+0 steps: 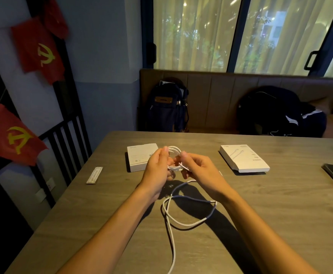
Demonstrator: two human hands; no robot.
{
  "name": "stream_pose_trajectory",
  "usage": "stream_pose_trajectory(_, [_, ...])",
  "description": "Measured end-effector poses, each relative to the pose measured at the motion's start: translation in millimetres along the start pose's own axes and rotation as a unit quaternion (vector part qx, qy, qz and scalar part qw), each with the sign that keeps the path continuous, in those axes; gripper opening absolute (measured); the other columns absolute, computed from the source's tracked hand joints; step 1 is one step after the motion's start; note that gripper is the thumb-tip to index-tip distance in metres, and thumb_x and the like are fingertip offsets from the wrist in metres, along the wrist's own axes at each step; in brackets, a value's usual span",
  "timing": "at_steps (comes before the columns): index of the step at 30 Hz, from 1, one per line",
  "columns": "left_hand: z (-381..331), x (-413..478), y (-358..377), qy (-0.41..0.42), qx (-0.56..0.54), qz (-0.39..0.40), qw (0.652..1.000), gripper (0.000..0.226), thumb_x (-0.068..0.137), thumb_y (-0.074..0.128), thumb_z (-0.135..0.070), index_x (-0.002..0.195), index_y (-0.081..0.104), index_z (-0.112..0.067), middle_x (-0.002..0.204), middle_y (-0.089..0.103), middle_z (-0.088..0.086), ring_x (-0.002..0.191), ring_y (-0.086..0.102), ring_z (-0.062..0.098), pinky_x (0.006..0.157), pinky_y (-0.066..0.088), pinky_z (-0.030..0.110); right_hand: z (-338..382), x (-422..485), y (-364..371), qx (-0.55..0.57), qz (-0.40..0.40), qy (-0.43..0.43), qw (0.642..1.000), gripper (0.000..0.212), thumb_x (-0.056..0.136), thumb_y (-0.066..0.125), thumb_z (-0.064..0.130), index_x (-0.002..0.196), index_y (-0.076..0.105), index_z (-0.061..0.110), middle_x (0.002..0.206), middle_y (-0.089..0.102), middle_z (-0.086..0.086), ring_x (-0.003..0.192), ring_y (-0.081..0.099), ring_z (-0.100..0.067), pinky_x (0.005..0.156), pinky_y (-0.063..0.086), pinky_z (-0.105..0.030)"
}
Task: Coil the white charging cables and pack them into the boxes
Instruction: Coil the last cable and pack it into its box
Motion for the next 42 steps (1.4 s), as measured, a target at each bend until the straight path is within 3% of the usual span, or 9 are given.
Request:
stream_pose_trajectory(4, [1.4,3.5,-7.1,-0.024,-0.075,-0.018,0.997,0.039,0.11,0.036,-0.04,0.11,0.061,-0.01,0.086,0.058,0.012,0.058,0.047,0.009,0.052,0.035,0.023,-7.8,-6.8,0.5,0.132,0.05,0.047,0.989,0.035,0.104,0.046,0.026,0.107,0.074,0.006,0.09,0.072,-0.005,0.085,0.063,-0.017,0.079,0.055,-0.025])
stream_pose_trajectory(10, [-1.8,0.7,-5.0,-0.021,-0.108,-0.02,0.994,0.037,0.11,0.035,-0.039,0.105,0.06,-0.014,0.079,0.057,0.01,0.062,0.051,0.013,0.055,0.036,0.025,-7.6,-12.0,-2.6,0.112,0.09,0.063,0.988,0.024,0.095,0.06,0.006,0.114,0.074,0.009,0.094,0.074,-0.007,0.084,0.067,-0.016,0.081,0.056,-0.026])
stream_pose_trajectory(15, [-5.1,9.3,-25.0,0.005,-0.129,-0.075,0.989,0.036,0.111,0.035,-0.035,0.09,0.052,-0.011,0.069,0.04,0.004,0.048,0.032,0.006,0.042,0.027,0.019,-11.7,-16.6,-8.8,-0.138,0.088,0.089,0.983,0.017,0.095,0.064,0.015,0.108,0.075,0.017,0.094,0.076,0.0,0.089,0.072,-0.013,0.085,0.06,-0.03])
stream_pose_trajectory(19, [-3.9,14.0,-36.2,0.023,-0.055,-0.131,0.99,0.035,0.11,0.034,-0.035,0.089,0.052,-0.013,0.071,0.044,0.003,0.047,0.037,0.005,0.042,0.03,0.018,10.6,-34.0,-4.6,-0.369,0.107,0.006,0.923,0.028,0.099,0.059,0.018,0.126,0.066,0.024,0.111,0.07,0.01,0.098,0.065,-0.004,0.092,0.056,-0.026])
stream_pose_trajectory(22, [-3.5,12.6,-32.7,0.036,-0.013,-0.15,0.988,0.034,0.11,0.034,-0.036,0.096,0.056,-0.015,0.076,0.051,0.005,0.058,0.049,0.011,0.044,0.037,0.018,22.5,-47.3,9.3,-0.443,0.14,-0.03,0.885,0.031,0.096,0.059,0.006,0.122,0.068,0.022,0.106,0.07,0.007,0.095,0.064,-0.006,0.091,0.056,-0.03])
stream_pose_trajectory(26, [-3.8,11.0,-35.7,0.035,-0.012,-0.179,0.983,0.033,0.11,0.032,-0.037,0.097,0.056,-0.018,0.079,0.053,0.004,0.058,0.051,0.01,0.047,0.04,0.019,35.2,-49.6,13.7,-0.395,0.149,-0.031,0.906,0.024,0.101,0.055,0.013,0.118,0.065,0.025,0.092,0.065,0.012,0.086,0.062,-0.001,0.08,0.053,-0.021])
stream_pose_trajectory(31, [-2.8,15.4,-46.3,0.044,0.051,-0.177,0.982,0.034,0.11,0.032,-0.04,0.097,0.055,-0.019,0.083,0.059,0.004,0.065,0.057,0.013,0.053,0.042,0.023,50.4,-39.9,7.1,-0.316,0.018,-0.081,0.945,0.027,0.102,0.05,0.022,0.126,0.059,0.03,0.113,0.067,0.012,0.095,0.065,-0.003,0.084,0.056,-0.022])
stream_pose_trajectory(38, [-7.2,7.3,-15.5,0.073,0.089,-0.052,0.992,0.036,0.11,0.03,-0.043,0.106,0.058,-0.02,0.093,0.062,0.011,0.084,0.062,0.024,0.072,0.05,0.034,51.3,-10.6,4.2,-0.132,-0.029,-0.102,0.986,0.014,0.097,0.063,0.022,0.111,0.067,0.02,0.083,0.072,0.0,0.07,0.068,-0.01,0.066,0.056,-0.025])
stream_pose_trajectory(42, [-7.4,-0.6,-1.1,0.066,0.069,0.017,0.995,0.037,0.109,0.029,-0.044,0.102,0.057,-0.02,0.105,0.065,0.017,0.091,0.065,0.033,0.077,0.052,0.036,35.3,-0.2,0.6,-0.192,-0.077,-0.069,0.976,0.027,0.091,0.069,0.035,0.112,0.069,0.018,0.082,0.07,0.006,0.072,0.066,-0.006,0.063,0.049,-0.018])
Point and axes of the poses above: each hand's wrist, its own x-axis towards the middle knuckle, its own y-axis out of the palm, z = x × y, the point moved 7 cm from there along x, towards the middle knuckle
